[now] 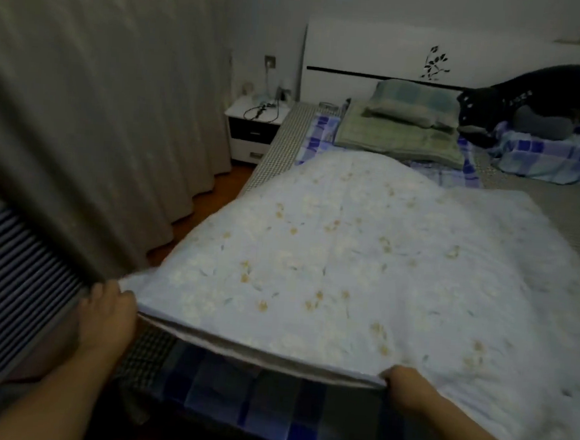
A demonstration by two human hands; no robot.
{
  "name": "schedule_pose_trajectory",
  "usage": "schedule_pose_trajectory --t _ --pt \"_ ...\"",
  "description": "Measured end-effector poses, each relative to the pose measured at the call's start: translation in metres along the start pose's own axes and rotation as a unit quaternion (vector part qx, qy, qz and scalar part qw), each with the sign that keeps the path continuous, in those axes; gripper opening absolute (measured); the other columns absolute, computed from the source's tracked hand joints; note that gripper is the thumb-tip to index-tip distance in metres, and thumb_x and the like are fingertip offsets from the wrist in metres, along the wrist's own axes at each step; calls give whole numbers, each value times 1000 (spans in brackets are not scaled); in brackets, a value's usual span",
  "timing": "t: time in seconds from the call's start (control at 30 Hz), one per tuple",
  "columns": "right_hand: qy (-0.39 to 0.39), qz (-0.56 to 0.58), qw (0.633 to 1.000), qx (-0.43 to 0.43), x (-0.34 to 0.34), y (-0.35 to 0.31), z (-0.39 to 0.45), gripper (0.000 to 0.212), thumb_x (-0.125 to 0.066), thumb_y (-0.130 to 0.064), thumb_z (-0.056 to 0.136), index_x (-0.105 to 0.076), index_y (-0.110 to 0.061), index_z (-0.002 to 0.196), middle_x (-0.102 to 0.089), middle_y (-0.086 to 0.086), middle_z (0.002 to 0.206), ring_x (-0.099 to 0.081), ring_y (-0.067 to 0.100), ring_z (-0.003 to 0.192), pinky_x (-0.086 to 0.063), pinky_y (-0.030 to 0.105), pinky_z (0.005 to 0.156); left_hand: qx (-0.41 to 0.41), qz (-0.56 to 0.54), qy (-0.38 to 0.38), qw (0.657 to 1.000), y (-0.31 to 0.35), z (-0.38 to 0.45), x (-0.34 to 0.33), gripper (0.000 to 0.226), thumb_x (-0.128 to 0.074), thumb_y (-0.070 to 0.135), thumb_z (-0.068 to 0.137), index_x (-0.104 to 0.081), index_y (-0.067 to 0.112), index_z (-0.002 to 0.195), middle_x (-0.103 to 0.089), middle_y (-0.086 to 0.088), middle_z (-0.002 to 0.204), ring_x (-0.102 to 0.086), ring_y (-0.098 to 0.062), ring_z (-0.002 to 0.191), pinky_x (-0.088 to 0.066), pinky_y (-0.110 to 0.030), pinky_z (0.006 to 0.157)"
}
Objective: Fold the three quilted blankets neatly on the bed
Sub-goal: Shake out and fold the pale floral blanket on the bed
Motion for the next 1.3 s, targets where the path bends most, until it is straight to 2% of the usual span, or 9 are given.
schedule_pose_trajectory --t 0.13,0.23,0.3,0.53,0.63,0.83,1.0,1.13,1.3 --pt "119 70 990 -11 4 6 -20 24 -58 -14 85 -61 -35 96 -57 0 96 -63 23 95 -46 33 75 273 -206 -180 922 -15 -41 -66 44 -53 32 97 -50 24 139 -33 -24 140 -40 -46 122 -38 -58 102" --pt "-14 27 997 70 -35 -8 -29 23 -55 -14 85 -66 -34 86 -64 2 96 -60 17 86 -47 29 74 473 -588 -245 609 37 -71 -103 43 -44 30 105 -37 24 148 -54 -20 126 -58 -39 102 -50 -56 90" --pt "16 11 998 67 -38 0 -31 25 -54 -17 89 -68 -35 98 -55 -1 100 -54 16 86 -45 26 75 453 -655 -251 550 63 -57 -101 36 -52 24 101 -51 20 137 -63 -15 119 -63 -37 93 -56 -48 72" --pt "164 44 984 -44 -30 64 -46 22 -63 -25 76 -73 -34 94 -58 -6 89 -62 25 88 -48 32 72 246 -455 -26 855 52 -2 -18 70 -60 12 92 -26 27 151 -42 -24 141 -49 -44 122 -45 -57 100" --pt "189 144 969 -69 -21 56 -55 15 -65 -17 85 -70 -28 92 -72 4 91 -67 29 89 -48 34 72 13 -253 -37 967 112 -1 25 85 -63 23 92 -10 37 156 -40 -20 139 -52 -28 112 -47 -42 94" --pt "95 315 943 57 -23 -40 -53 25 -54 -4 95 -61 -26 85 -67 -8 82 -61 -1 78 -44 16 72 -481 -173 -220 831 296 -146 17 71 -44 68 82 -37 35 145 -48 2 136 -46 -22 120 -35 -36 109" --pt "137 373 908 131 12 -87 -66 6 -57 -20 98 -62 -21 95 -69 -7 87 -63 5 82 -48 22 78 -394 -219 -165 877 323 -165 14 43 -47 42 85 -57 27 124 -58 1 115 -54 -21 108 -40 -33 101" --pt "135 148 969 147 9 -77 -56 35 -62 -16 91 -57 -26 123 -62 -4 109 -60 13 94 -47 28 80 -382 -263 24 886 290 -138 47 25 -49 12 74 -66 18 91 -59 -2 84 -57 -26 75 -40 -36 71" --pt "328 108 933 -102 56 58 -44 13 -64 -14 84 -68 -15 96 -57 11 98 -60 35 82 -51 39 73 -393 -209 122 887 230 -119 80 28 -58 11 67 -70 13 93 -63 -6 89 -57 -27 79 -40 -36 78"
Point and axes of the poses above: each hand's wrist, its own z-axis towards the middle knuckle, its own x-axis out of the back of the hand, y = z × x, the point moved 9 cm from there along z, towards the middle knuckle
